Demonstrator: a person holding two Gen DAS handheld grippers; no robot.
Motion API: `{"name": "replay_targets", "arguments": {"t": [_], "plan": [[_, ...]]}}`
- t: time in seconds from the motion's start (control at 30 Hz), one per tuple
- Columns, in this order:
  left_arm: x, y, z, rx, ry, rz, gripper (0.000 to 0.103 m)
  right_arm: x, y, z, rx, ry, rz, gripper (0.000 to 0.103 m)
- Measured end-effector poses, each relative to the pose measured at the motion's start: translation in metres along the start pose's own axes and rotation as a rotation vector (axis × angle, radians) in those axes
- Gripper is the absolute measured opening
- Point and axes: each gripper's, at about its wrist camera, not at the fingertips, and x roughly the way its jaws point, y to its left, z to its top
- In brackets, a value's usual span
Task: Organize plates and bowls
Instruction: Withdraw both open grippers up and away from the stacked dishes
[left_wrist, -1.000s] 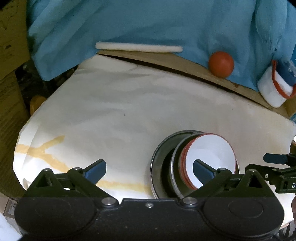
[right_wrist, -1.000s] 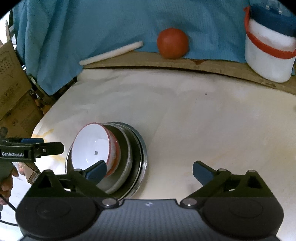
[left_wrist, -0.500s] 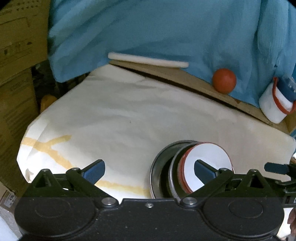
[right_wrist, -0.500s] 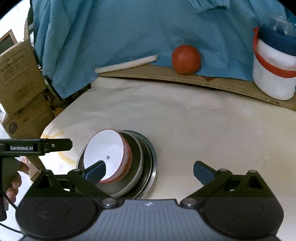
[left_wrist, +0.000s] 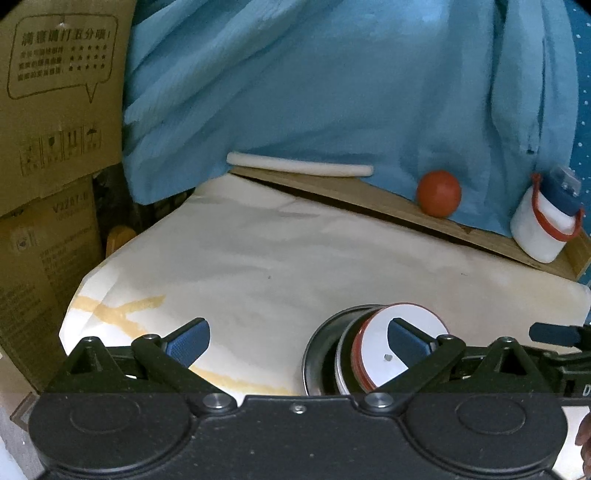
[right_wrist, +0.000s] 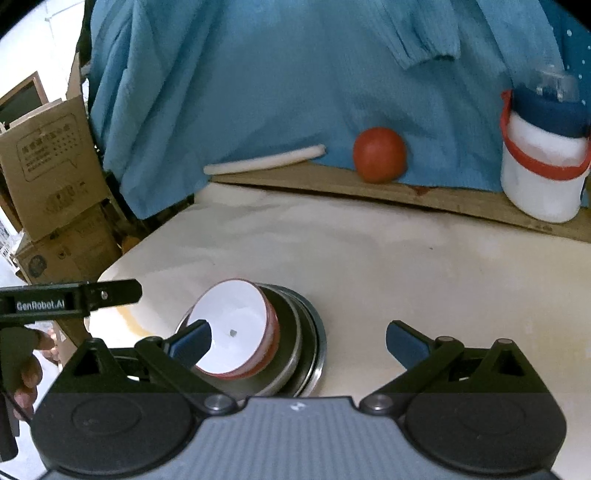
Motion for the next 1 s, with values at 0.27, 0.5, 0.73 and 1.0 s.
{"name": "replay_targets", "arguments": {"t": [0.27,0.5,0.73,1.0], "plan": [[-0.014,0.003,-0.011,0.028,-0.039,-0.018,0.102,-0.013,0.015,-0.010,-0.001,-0.046,-0.051,0.103],[-0.037,0.006,-0.031,0.072,-0.041,-0.046,0.102,-0.031,0.035,-0.033,0.027,-0.060,-0.103,0.103],[-0.060,0.019,-0.054,0.076,-0.046,-0.060,0.102,-0.048,0.060,-0.054,0.037,-0.060,-0.136,0.103],[-0.075,0.033,-0.070,0.092,-0.044,-0.047,0.102,-0.062,0.082,-0.071,0.021,-0.065,-0.153,0.103]]}}
